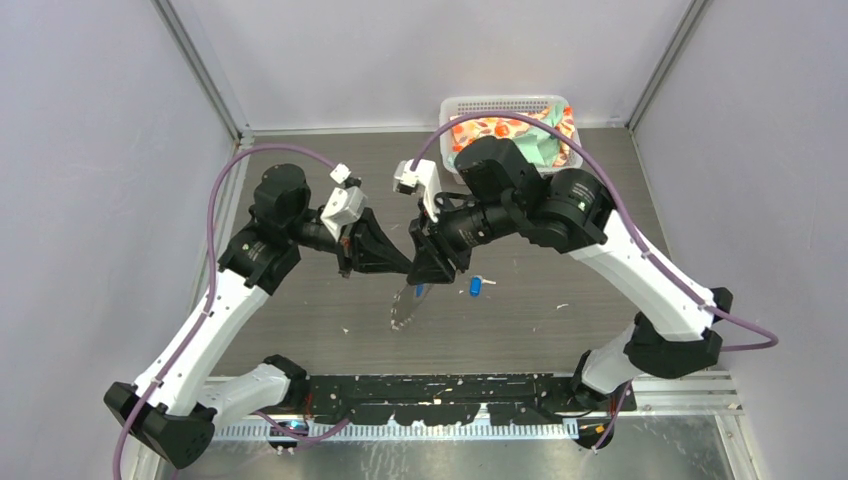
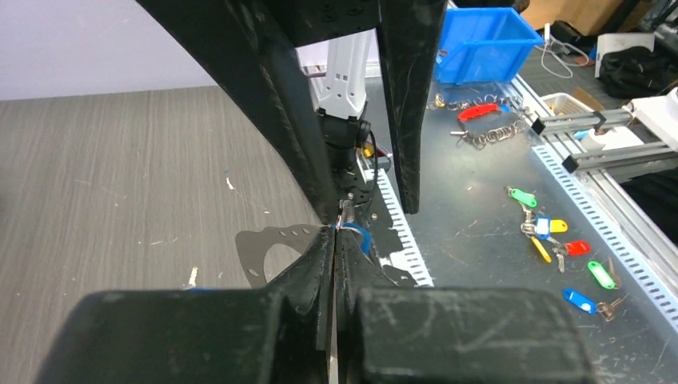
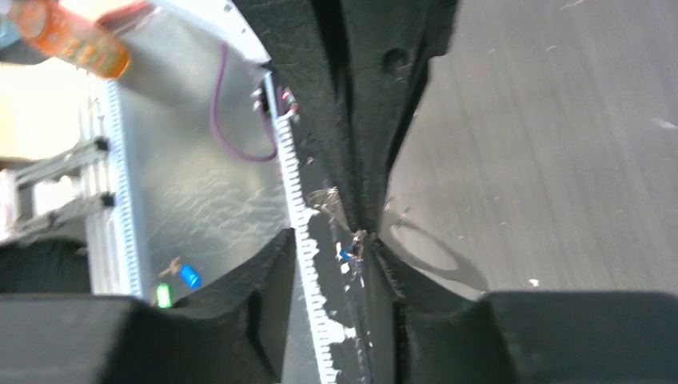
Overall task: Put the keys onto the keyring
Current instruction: Adjust the key on the keyring.
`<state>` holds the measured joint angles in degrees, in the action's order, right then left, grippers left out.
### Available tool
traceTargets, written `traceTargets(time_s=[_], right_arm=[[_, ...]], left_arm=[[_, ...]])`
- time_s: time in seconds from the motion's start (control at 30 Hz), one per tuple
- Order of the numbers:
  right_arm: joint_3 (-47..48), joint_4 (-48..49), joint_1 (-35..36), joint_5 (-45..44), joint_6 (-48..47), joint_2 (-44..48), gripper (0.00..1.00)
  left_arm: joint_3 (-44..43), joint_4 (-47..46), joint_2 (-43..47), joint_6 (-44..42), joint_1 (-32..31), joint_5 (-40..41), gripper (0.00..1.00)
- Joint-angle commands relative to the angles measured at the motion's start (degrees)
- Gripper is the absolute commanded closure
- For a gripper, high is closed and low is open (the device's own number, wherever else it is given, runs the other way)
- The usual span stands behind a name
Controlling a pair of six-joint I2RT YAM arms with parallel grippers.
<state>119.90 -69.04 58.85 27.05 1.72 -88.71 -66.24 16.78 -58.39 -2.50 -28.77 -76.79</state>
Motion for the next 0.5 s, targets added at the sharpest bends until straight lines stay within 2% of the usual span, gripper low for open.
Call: traceTargets(time_s=[0.0,0.17,0.27,0.4,0.47], right_arm=[[-5.4,14.8,0.0,-9.4,1.7,8.4,0.54],[-19.2,27.4,-0.1,-23.7,5.0,20.9,0.39],[-27.6,33.7,-0.1,-28.9,7.0,27.1,0.37],[-36.1,40.6,-0.1,-28.3,11.1,32.3,0.37],[-39.5,44.4,-0.1,-25.4,12.7,33.5,0.25]], left_arm=[[-1.2,-2.5,0.1,1.5,-0.6,2.2,1.0],[-0.9,-15.9,0.3,16.7,-0.5,7.8,1.0],[-0.5,-23.2,0.7,24.7,-0.4,12.9,1.0],[0.6,-29.0,1.8,31.2,-0.4,20.4,1.0],[0.9,-30.2,2.0,32.2,-0.3,23.7,1.0]])
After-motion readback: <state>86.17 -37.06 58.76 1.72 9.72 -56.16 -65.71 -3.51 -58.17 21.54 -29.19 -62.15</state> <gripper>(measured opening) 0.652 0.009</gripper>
